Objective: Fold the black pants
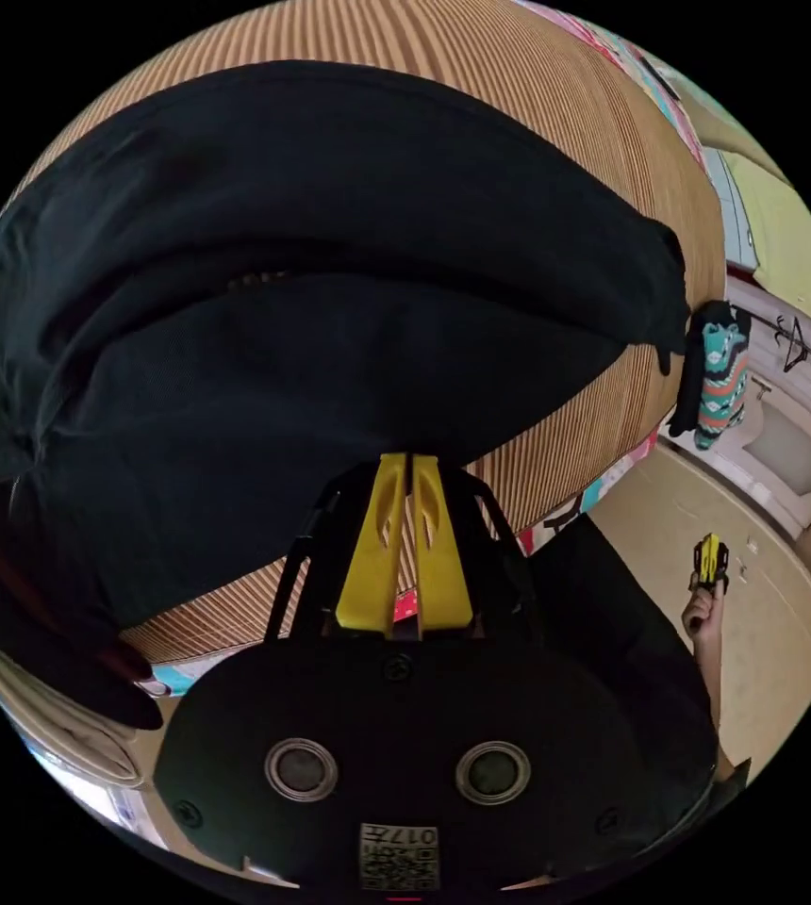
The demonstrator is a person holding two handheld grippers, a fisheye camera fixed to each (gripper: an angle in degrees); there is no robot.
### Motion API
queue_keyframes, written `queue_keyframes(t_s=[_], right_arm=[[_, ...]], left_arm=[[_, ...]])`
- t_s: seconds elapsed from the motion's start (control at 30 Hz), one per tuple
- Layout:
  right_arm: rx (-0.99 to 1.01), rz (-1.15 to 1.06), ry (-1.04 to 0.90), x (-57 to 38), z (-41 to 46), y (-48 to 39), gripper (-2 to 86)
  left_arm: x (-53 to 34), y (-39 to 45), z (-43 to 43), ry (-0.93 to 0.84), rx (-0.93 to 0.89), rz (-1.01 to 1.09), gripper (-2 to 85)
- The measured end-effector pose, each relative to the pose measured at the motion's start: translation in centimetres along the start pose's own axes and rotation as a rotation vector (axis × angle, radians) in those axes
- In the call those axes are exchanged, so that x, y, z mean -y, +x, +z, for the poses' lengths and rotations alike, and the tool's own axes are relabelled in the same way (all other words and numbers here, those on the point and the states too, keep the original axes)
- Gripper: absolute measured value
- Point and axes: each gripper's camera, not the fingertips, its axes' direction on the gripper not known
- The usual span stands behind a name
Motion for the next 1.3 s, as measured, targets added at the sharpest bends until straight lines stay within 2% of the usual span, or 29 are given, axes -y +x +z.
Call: queue_keyframes(t_s=[0.07,0.1,0.17,0.27,0.5,0.57,0.67,0.8,0.87,1.0,1.1,1.17,1.23,1.3], right_arm=[[-0.12,0.018,-0.028,1.2,-0.4,-0.4,0.9],[-0.157,0.02,-0.043,1.7,-0.3,-0.7,1.0],[-0.305,-0.008,-0.089,4.3,1.2,-2.2,2.1],[-0.375,-0.037,-0.072,8.3,3.3,-4.6,5.3],[-0.327,0.142,0.064,16.0,6.9,-5.8,9.8],[-0.266,0.225,0.13,17.3,7.3,-5.0,9.0],[-0.28,0.313,0.124,18.6,7.7,-4.4,5.2],[-0.092,0.055,0.008,20.5,6.7,-6.8,2.7],[-0.154,-0.134,-0.048,20.4,4.1,-10.5,2.1],[-0.236,-0.233,0.05,19.2,-3.0,-13.9,2.2],[-0.51,-0.127,0.105,19.6,-7.7,-13.6,3.1],[-0.778,0.088,0.069,20.4,-9.4,-11.6,4.2],[-0.831,0.146,0.148,20.1,-10.5,-12.0,5.8],[-0.761,0.047,0.228,19.5,-10.6,-14.1,7.9]], left_arm=[[-1.1,-1.0,0.1,-0.008,-0.066,-0.022,-0.8],[-1.8,-1.3,0.7,-0.066,-0.087,-0.007,-0.9],[-2.9,-1.4,1.0,-0.114,-0.078,0.034,-1.0],[-4.9,-1.7,1.1,-0.156,-0.053,0.039,-1.0],[-7.6,-2.3,0.6,-0.121,-0.098,-0.1,-1.0],[-7.6,-2.2,0.4,-0.131,-0.095,-0.127,-1.0],[-7.3,-1.4,0.1,-0.162,-0.062,-0.139,-1.0],[-7.1,0.3,-0.3,-0.202,0.007,-0.117,-1.0],[-7.2,1.2,-0.4,-0.209,0.041,-0.095,-1.0],[-8.3,3.0,-0.7,-0.175,0.06,-0.073,-1.0],[-9.3,4.2,-1.0,-0.128,0.036,-0.043,-1.0],[-9.7,4.9,-1.2,-0.102,0.001,-0.021,-1.0],[-10.3,5.5,-1.8,-0.058,-0.056,-0.003,-0.9],[-10.6,6.0,-3.0,0.007,-0.083,-0.005,-0.7]])
